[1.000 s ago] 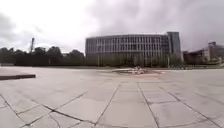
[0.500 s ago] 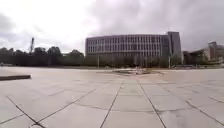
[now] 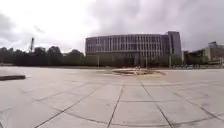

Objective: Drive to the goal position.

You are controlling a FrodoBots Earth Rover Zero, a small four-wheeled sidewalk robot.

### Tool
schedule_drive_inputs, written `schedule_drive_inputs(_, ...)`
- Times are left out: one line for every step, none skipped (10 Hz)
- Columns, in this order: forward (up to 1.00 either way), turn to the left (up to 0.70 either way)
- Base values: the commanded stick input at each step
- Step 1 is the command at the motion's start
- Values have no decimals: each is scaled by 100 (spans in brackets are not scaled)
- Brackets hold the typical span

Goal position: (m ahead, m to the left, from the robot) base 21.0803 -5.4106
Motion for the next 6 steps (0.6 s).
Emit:
schedule_drive_inputs(70,0)
schedule_drive_inputs(70,0)
schedule_drive_inputs(70,0)
schedule_drive_inputs(70,33)
schedule_drive_inputs(70,35)
schedule_drive_inputs(70,0)
